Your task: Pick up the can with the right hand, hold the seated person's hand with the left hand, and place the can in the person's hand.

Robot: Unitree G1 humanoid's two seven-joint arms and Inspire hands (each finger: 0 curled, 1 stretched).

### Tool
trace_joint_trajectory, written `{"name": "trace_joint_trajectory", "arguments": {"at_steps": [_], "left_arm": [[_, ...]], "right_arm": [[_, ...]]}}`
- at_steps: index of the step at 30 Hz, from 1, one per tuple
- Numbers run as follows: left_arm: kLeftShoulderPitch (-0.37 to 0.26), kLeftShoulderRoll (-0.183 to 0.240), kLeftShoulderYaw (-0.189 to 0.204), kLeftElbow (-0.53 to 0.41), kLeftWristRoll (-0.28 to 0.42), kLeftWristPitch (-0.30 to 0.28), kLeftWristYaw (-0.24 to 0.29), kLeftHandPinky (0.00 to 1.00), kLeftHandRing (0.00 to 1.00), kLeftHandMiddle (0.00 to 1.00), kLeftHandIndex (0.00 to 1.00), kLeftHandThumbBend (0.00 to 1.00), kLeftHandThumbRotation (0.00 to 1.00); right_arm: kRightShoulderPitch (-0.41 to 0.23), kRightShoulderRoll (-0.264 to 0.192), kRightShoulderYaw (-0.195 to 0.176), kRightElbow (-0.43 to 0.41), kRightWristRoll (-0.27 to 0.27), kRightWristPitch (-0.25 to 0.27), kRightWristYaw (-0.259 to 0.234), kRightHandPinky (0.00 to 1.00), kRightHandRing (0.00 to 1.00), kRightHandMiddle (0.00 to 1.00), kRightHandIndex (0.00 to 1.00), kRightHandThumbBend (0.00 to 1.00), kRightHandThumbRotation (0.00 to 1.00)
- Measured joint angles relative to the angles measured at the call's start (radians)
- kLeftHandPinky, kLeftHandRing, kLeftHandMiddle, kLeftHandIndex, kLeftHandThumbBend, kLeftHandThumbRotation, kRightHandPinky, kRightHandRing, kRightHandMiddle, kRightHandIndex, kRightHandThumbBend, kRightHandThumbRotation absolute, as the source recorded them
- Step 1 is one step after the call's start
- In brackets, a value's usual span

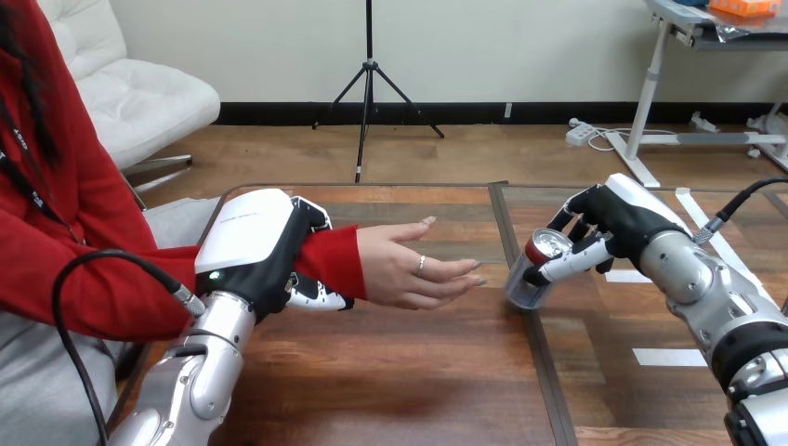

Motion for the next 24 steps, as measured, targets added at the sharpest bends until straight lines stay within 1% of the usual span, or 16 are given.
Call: {"name": "trace_joint_trajectory", "arguments": {"at_steps": [5,9,24], "left_arm": [[0.000,-0.003,0.000,0.000,0.000,0.000,0.000,0.20,0.26,0.32,0.30,0.71,0.00],[0.000,-0.008,0.000,0.000,0.000,0.000,0.000,0.20,0.26,0.32,0.30,0.71,0.00],[0.000,-0.011,0.000,0.001,0.000,0.000,-0.009,0.22,0.27,0.33,0.31,0.73,0.00]], "right_arm": [[-0.003,0.005,0.000,-0.001,-0.014,0.000,0.000,0.32,0.35,0.40,0.46,0.70,0.00],[-0.006,0.011,0.000,-0.001,-0.015,0.001,0.000,0.31,0.35,0.40,0.46,0.68,0.00],[-0.022,0.038,0.000,-0.010,-0.014,0.003,0.000,0.31,0.36,0.41,0.46,0.69,0.00]]}}
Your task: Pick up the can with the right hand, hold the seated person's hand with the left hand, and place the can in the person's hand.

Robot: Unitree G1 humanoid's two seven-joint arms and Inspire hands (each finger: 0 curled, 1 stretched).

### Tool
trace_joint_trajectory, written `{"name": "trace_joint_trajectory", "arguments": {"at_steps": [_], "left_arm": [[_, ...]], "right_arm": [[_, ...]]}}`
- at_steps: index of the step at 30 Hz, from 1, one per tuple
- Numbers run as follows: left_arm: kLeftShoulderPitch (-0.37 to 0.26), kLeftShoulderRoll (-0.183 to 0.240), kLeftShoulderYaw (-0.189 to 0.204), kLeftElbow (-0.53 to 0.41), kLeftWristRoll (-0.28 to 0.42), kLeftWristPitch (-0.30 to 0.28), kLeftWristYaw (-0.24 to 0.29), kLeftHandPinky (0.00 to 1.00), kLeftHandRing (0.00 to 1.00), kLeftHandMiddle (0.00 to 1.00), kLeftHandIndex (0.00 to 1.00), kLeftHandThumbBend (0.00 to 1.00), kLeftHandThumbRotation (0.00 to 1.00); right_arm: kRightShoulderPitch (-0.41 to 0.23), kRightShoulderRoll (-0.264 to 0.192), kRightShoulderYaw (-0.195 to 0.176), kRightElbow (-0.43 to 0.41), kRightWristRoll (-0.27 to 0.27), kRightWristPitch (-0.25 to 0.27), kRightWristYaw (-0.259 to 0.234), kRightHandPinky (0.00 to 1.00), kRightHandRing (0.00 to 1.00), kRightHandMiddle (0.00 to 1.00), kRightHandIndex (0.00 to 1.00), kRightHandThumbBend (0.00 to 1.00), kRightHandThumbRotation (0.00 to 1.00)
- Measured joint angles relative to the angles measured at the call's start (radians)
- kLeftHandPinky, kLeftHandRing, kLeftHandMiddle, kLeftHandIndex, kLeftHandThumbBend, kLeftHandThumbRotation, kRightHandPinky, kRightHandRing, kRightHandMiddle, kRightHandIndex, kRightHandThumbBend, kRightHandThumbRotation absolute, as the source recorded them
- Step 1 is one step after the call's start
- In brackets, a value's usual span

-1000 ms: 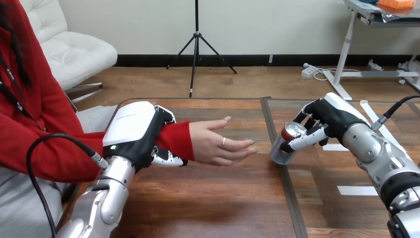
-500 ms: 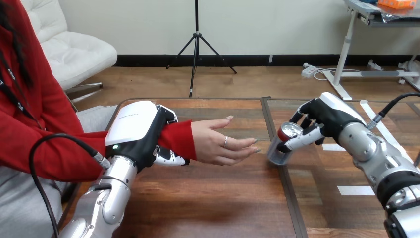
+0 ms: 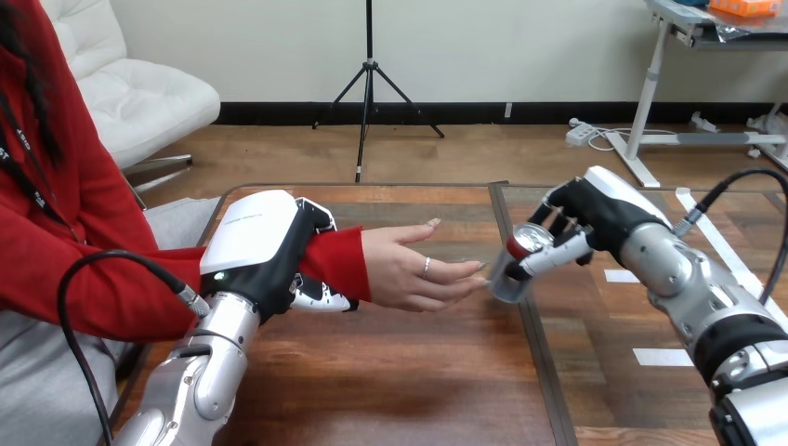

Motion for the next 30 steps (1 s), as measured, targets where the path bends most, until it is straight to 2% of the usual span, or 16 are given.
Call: {"name": "trace_joint_trajectory", "arguments": {"at_steps": [21,30], "left_arm": [[0.000,-0.003,0.000,0.001,0.000,0.000,-0.010,0.22,0.27,0.32,0.31,0.74,0.00],[0.000,-0.003,0.000,0.001,0.000,0.000,-0.015,0.22,0.27,0.32,0.31,0.73,0.00]], "right_arm": [[-0.033,0.028,0.000,-0.056,0.000,0.007,0.004,0.31,0.36,0.41,0.44,0.71,0.00],[-0.052,0.028,0.000,-0.075,0.000,0.007,0.025,0.30,0.35,0.41,0.44,0.69,0.00]]}}
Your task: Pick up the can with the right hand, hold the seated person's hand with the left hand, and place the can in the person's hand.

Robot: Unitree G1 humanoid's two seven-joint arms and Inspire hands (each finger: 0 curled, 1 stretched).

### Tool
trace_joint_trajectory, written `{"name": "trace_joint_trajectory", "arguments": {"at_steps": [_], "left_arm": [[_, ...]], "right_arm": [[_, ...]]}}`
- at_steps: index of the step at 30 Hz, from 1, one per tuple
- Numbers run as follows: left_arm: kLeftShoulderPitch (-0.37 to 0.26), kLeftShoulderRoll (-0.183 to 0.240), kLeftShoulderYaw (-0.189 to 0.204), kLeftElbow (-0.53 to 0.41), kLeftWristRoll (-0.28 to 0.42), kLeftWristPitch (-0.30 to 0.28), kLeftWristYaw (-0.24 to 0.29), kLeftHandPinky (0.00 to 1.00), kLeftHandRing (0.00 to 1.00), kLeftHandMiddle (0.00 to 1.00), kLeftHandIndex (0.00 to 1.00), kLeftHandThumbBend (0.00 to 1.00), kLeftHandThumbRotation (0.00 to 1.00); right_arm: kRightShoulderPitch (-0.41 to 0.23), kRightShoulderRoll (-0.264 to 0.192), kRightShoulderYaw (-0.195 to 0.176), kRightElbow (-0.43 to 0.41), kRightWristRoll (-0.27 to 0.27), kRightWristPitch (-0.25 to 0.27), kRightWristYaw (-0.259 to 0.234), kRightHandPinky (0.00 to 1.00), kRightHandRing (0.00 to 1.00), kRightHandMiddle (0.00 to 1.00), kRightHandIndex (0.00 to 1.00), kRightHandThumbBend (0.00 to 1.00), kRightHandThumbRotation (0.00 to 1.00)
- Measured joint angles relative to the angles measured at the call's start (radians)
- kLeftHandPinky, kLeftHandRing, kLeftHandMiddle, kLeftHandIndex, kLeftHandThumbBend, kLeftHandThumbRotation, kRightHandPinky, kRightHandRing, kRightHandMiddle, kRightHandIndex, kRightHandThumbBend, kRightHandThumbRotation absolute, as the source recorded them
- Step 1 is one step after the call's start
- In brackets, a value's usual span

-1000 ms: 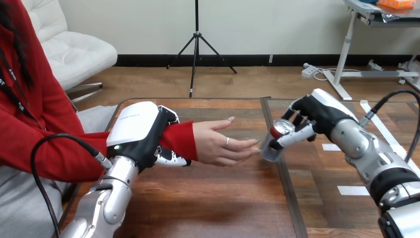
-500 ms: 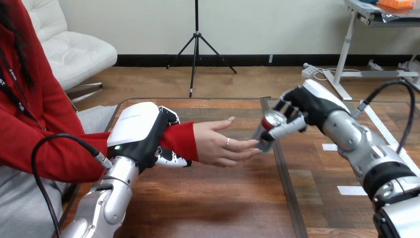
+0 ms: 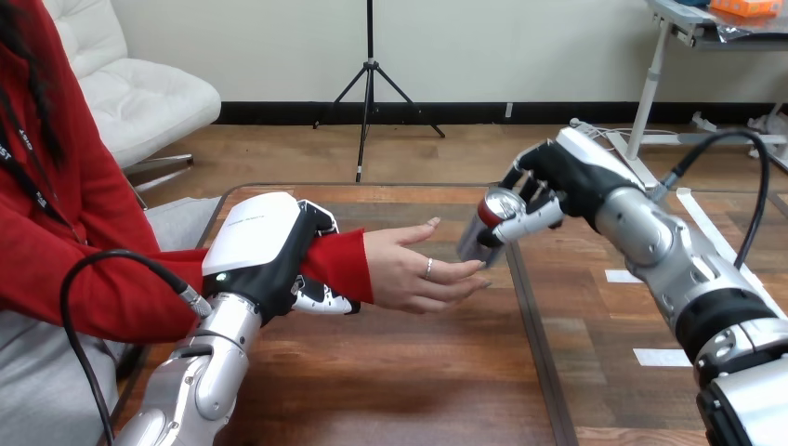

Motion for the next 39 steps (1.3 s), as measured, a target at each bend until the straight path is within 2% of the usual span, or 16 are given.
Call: {"name": "trace_joint_trajectory", "arguments": {"at_steps": [24,39], "left_arm": [[-0.001,-0.001,0.000,0.007,0.000,0.000,-0.005,0.22,0.27,0.33,0.32,0.71,0.00],[-0.031,-0.004,0.000,0.071,0.000,0.000,-0.005,0.24,0.29,0.34,0.32,0.65,0.00]], "right_arm": [[-0.004,0.000,0.000,-0.078,0.000,0.002,0.058,0.28,0.34,0.40,0.45,0.72,0.00],[-0.004,0.000,0.000,-0.130,0.000,0.022,0.088,0.29,0.35,0.41,0.45,0.72,0.00]]}}
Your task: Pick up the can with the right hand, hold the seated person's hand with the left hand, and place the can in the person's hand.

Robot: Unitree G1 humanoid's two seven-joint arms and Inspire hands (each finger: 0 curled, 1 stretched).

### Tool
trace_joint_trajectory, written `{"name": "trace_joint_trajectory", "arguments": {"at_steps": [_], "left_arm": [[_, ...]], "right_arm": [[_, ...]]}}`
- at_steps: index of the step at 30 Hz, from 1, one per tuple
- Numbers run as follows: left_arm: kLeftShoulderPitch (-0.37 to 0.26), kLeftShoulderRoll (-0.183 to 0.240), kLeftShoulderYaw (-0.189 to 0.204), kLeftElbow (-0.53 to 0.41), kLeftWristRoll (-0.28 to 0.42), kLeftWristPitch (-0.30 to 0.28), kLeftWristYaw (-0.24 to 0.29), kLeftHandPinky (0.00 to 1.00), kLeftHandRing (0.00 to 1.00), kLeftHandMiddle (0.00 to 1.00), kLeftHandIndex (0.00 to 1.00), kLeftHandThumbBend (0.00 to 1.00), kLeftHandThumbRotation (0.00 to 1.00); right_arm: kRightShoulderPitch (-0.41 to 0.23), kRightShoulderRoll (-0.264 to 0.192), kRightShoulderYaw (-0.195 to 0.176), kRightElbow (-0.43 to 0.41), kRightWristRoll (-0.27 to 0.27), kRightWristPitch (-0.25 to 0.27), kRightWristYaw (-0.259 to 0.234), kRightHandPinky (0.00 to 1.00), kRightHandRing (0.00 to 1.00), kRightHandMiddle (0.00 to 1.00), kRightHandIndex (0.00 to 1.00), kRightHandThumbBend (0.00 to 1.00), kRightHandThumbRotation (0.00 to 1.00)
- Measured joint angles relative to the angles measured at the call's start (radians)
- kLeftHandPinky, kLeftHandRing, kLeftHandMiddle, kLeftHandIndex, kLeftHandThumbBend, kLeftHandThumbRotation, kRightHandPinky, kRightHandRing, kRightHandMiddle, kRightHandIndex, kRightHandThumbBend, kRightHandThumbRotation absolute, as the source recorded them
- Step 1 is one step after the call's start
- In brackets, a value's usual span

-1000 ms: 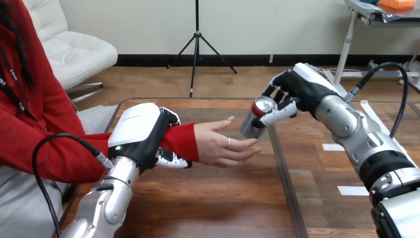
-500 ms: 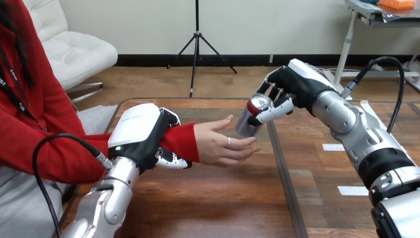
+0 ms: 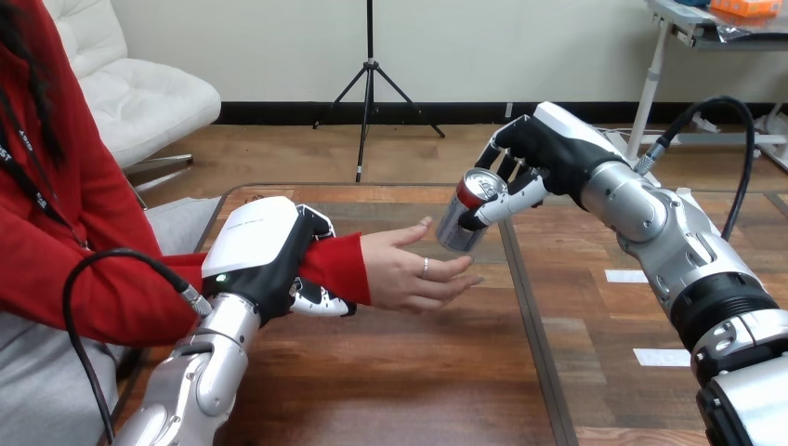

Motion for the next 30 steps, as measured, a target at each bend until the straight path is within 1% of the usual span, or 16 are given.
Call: {"name": "trace_joint_trajectory", "arguments": {"at_steps": [17,30], "left_arm": [[-0.044,-0.004,0.000,0.061,-0.001,0.000,0.000,0.22,0.27,0.33,0.31,0.65,0.00],[-0.071,-0.012,0.000,0.078,-0.002,0.000,0.000,0.23,0.27,0.33,0.32,0.67,0.00]], "right_arm": [[0.000,0.000,0.000,-0.060,0.000,0.019,0.023,0.27,0.33,0.40,0.44,0.73,0.00],[0.000,0.000,0.000,-0.116,0.000,0.025,0.037,0.23,0.29,0.38,0.42,0.73,0.00]]}}
